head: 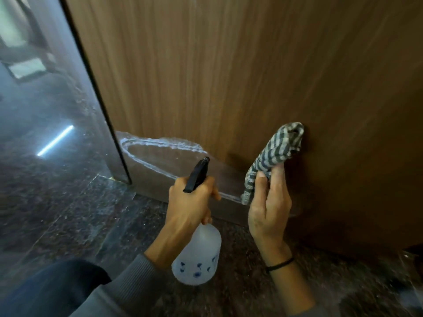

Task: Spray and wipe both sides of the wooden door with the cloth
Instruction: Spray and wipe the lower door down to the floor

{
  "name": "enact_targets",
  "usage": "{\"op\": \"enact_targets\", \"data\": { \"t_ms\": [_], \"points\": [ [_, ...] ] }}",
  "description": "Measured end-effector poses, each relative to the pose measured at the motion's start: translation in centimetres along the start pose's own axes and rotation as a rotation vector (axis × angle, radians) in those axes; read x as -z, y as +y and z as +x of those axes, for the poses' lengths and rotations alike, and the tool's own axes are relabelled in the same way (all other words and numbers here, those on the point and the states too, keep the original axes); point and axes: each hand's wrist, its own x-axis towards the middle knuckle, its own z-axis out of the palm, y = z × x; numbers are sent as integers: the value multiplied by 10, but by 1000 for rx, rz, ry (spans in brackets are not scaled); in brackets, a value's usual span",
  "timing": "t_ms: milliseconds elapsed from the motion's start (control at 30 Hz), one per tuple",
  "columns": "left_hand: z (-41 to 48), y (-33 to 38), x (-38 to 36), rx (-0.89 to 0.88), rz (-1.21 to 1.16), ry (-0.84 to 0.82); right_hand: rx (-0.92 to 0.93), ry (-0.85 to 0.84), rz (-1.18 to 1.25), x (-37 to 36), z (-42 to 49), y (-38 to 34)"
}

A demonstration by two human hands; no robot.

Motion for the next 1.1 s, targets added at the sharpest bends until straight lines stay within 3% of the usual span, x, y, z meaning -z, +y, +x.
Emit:
{"op": "enact_targets", "data": {
  "t_ms": [167,367,500,800,900,1000,1100],
  "points": [
    [10,-2,28,65,-97,112,178,-179,-8,-38,9,-11],
    [20,0,46,164,-185,212,317,-194,-46,-58,17,-11],
    [16,2,59,231,-262,156,446,-159,-287,-65,21,4],
    [15,11,92,175,-316,213,626,-161,-932,-121,16,28],
    [18,11,102,175,-316,263,790,-222,-920,-159,24,19],
    [22,12,110,142,-308,334,968,-384,-858,-219,33,-8],
    [27,14,115,113,-307,421,1116,-505,-1044,-265,28,-33]
  ]
}}
